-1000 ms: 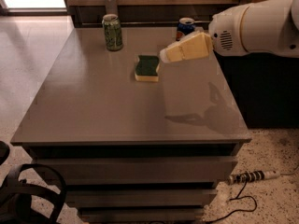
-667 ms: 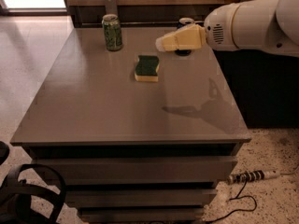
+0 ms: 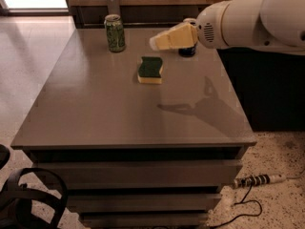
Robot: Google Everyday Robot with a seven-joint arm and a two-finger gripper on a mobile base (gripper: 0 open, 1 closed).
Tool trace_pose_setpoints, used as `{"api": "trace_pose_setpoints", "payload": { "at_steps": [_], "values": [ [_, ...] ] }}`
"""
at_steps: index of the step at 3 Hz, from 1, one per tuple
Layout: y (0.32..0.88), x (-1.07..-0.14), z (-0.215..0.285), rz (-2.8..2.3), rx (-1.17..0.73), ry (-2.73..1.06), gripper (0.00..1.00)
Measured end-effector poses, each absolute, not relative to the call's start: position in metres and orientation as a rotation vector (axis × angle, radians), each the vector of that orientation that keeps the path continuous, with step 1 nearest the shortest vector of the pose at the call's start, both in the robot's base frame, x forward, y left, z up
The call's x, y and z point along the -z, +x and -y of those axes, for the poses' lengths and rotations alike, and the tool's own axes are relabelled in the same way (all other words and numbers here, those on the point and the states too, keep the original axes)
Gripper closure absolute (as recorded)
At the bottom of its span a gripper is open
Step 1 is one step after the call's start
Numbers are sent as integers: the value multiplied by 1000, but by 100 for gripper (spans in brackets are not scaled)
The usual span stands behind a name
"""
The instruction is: Knock green can over
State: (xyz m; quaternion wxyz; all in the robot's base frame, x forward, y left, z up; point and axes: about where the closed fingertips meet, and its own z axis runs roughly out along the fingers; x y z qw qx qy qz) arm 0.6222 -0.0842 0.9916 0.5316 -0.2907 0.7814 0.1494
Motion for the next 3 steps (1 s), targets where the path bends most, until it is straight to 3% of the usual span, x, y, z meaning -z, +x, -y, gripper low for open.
{"api": "trace_pose_setpoints", "payload": {
  "at_steps": [3],
  "values": [
    [733, -965, 10, -1716, -370, -713, 0]
  ]
}}
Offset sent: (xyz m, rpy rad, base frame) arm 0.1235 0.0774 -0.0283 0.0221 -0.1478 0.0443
